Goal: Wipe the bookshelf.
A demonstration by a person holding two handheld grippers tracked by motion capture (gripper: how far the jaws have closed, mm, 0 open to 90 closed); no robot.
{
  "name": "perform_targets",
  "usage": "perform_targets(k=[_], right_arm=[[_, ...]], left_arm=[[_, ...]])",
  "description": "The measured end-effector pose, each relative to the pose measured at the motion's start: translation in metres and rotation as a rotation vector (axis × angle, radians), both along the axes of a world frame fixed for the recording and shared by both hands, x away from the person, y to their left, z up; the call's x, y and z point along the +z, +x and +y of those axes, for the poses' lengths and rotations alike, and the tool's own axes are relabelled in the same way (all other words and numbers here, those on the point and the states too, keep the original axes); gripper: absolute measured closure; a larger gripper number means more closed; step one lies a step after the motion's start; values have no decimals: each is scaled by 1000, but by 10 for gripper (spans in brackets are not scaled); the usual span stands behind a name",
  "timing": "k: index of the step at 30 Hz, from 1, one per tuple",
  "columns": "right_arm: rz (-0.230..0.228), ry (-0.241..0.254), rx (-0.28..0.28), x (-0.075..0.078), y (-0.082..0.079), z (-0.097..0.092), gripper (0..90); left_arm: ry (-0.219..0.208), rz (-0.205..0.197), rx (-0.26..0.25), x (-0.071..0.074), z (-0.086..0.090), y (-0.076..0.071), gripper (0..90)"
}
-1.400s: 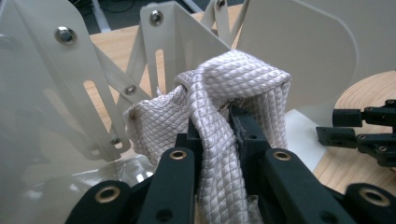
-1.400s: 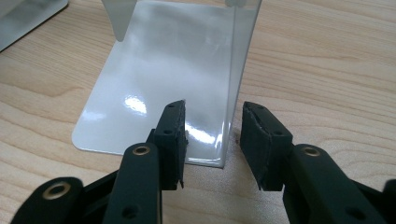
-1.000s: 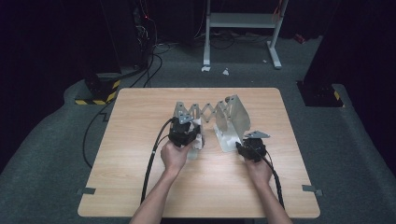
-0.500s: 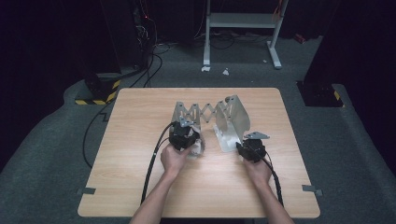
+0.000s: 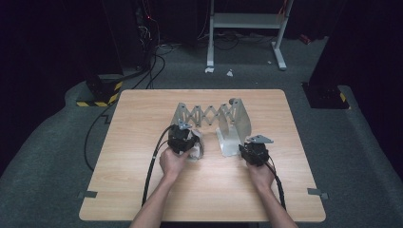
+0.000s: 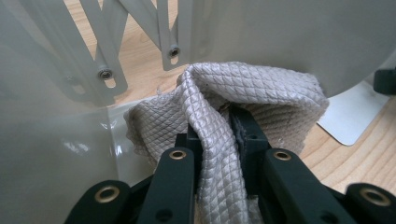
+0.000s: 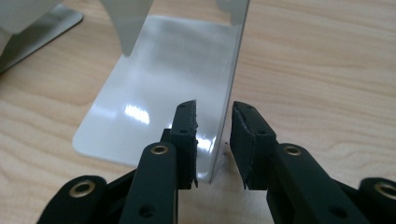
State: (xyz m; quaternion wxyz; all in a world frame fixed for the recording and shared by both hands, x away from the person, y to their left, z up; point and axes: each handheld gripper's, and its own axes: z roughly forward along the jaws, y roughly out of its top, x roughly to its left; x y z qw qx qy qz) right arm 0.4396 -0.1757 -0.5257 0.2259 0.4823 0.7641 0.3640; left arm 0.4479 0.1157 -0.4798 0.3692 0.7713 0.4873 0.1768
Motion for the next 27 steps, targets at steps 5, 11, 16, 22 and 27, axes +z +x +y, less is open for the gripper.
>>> perform_targets(k=[5,11,16,22,27], right_arm=[[-3,-32,-22,-3,7,2,801],[5,-63,-12,-4,7,5,825],[-1,-73,-11,-4,7,6,823],[-5,-83,-10,-4,5,7,807],[-7,-85,-7,-4,5,7,802]], left_arm=[[-23,-12,-8,5,0,-2,789],[-41,-33,-15,13,1,-3,789],[-89,-70,-20,32,3,-6,788],[-101,-93,-28,48,3,-3,790],[-119,-110,-17,57,3,1,789]])
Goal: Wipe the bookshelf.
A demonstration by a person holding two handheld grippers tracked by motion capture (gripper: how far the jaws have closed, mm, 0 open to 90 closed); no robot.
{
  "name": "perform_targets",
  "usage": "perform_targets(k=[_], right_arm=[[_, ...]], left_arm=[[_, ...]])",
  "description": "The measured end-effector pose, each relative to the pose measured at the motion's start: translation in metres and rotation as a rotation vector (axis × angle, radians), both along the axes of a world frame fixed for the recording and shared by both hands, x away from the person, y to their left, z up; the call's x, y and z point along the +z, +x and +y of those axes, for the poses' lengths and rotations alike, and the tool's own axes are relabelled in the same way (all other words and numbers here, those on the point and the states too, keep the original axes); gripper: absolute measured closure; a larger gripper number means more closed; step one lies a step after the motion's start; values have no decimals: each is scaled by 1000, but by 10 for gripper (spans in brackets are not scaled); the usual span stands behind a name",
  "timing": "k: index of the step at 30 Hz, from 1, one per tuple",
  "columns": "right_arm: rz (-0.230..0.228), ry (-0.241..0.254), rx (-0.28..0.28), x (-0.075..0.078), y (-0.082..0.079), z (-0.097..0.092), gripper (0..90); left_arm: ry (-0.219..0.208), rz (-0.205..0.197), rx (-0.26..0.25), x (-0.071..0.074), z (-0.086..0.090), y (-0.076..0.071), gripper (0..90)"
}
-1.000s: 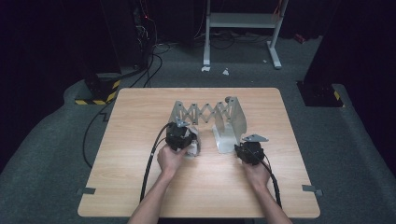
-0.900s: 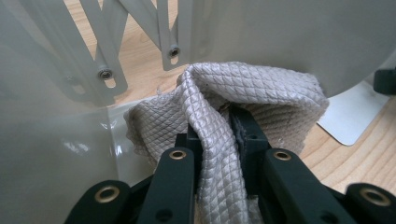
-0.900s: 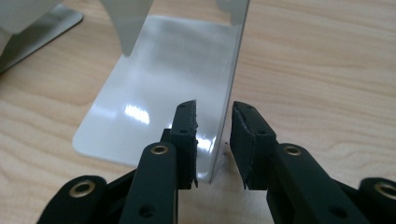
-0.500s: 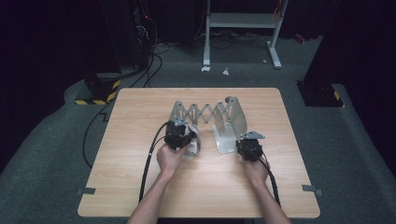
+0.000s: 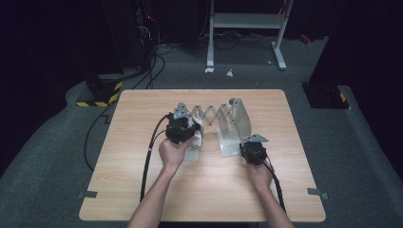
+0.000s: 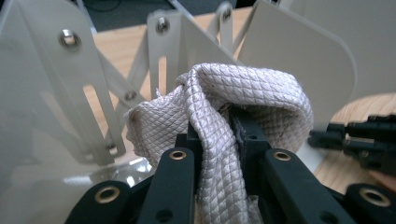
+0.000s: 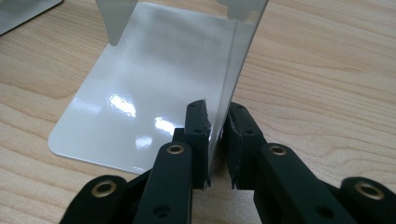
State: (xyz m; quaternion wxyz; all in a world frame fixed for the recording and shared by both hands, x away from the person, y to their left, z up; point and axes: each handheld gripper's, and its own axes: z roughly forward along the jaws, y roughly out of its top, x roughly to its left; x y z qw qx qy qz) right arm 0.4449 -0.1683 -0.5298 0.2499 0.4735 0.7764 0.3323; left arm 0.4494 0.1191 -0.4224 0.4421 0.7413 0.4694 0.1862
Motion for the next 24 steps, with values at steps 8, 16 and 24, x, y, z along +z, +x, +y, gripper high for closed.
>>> perform_targets(k=[8,16,24], right_arm=[[7,13,3,0,0,-1,779],[10,19,5,0,0,-1,774],[12,22,5,0,0,-1,769]], left_arm=[[15,11,13,4,-3,8,790],[59,39,6,-7,-9,13,792],[63,62,-9,-22,-10,17,792]])
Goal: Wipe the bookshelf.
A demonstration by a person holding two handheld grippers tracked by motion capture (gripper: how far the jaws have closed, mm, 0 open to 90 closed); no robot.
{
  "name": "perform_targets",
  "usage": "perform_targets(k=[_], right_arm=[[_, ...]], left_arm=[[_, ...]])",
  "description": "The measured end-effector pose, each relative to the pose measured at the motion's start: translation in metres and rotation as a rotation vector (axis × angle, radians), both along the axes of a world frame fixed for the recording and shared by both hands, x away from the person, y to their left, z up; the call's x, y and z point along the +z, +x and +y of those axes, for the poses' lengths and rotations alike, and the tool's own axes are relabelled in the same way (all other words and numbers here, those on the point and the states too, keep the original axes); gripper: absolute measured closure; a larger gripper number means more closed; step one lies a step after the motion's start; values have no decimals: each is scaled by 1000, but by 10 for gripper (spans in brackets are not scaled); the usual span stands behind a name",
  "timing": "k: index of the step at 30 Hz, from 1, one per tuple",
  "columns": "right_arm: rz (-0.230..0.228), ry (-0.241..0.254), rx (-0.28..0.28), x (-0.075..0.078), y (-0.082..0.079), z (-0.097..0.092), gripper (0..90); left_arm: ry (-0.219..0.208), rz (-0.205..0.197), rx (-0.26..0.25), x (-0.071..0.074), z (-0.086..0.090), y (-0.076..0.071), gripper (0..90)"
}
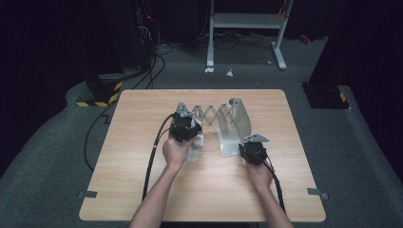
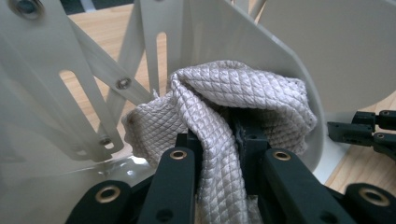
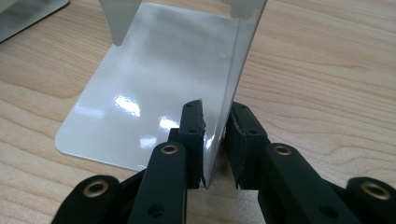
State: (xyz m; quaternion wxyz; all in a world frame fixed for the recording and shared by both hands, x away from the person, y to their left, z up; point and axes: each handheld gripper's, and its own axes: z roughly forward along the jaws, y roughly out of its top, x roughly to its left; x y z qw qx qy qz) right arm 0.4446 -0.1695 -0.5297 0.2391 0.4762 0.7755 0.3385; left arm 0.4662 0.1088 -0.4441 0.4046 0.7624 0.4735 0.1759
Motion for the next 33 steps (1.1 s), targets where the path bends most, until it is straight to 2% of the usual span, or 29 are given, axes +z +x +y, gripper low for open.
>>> perform_targets(k=[13,23,28,32,33], right_arm=[[0,0,1,0,0,0,768],[-5,-7,0,0,0,1,767],[-6,-8,0,0,0,1,767],[-7,-8,2,0,0,1,766],[-7,-11,4,0,0,1,765]], left_arm=[[28,49,-13,-27,-2,5,792],[76,95,-23,-51,-6,9,792],[78,93,-21,-52,-7,9,791],[68,75,-23,-47,-6,5,791],[57,57,-27,-40,-4,2,791]])
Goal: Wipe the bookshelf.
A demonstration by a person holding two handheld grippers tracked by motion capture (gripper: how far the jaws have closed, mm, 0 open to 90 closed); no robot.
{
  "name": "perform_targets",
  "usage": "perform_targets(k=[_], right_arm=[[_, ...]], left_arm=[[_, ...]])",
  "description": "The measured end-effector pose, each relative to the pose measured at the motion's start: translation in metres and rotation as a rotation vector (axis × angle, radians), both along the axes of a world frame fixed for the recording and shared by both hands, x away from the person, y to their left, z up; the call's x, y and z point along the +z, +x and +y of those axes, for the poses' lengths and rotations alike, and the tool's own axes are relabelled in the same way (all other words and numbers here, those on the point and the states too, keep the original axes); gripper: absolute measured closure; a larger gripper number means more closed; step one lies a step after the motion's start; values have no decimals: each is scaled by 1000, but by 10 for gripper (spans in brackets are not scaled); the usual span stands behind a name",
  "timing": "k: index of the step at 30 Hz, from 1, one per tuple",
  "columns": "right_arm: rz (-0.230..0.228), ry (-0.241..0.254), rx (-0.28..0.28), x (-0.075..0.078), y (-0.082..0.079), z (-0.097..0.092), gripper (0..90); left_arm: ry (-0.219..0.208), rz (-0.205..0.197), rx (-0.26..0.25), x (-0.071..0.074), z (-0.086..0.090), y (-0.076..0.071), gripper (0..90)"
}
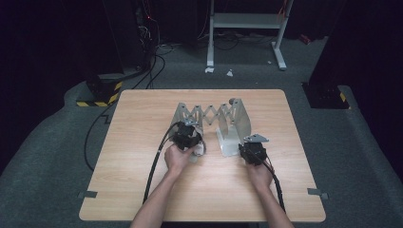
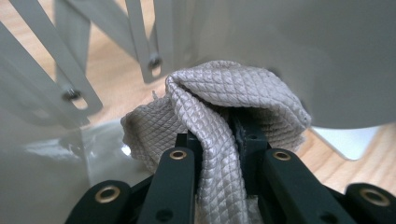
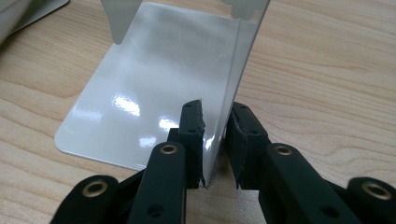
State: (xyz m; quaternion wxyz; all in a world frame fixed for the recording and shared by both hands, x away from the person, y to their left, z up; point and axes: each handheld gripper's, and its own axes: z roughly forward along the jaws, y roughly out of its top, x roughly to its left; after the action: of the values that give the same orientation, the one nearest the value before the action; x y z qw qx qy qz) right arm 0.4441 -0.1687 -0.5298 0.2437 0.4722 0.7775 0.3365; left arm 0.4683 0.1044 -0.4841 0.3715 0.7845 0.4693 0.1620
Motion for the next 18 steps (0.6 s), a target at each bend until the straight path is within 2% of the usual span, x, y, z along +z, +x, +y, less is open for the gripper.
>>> perform_targets(k=[2,3,4,11,18], right_arm=[[-1,0,2,0,0,0,765],[-1,0,2,0,0,0,765],[0,0,3,0,0,0,764],[1,3,6,0,0,0,763],[5,11,6,0,0,0,763]], left_arm=[[-29,-15,-6,8,2,-4,792],[-29,-15,-6,8,2,-4,792],[-53,-37,-9,17,5,-6,792],[-88,-84,-11,37,8,-10,791],[-109,-74,12,48,8,-8,791]])
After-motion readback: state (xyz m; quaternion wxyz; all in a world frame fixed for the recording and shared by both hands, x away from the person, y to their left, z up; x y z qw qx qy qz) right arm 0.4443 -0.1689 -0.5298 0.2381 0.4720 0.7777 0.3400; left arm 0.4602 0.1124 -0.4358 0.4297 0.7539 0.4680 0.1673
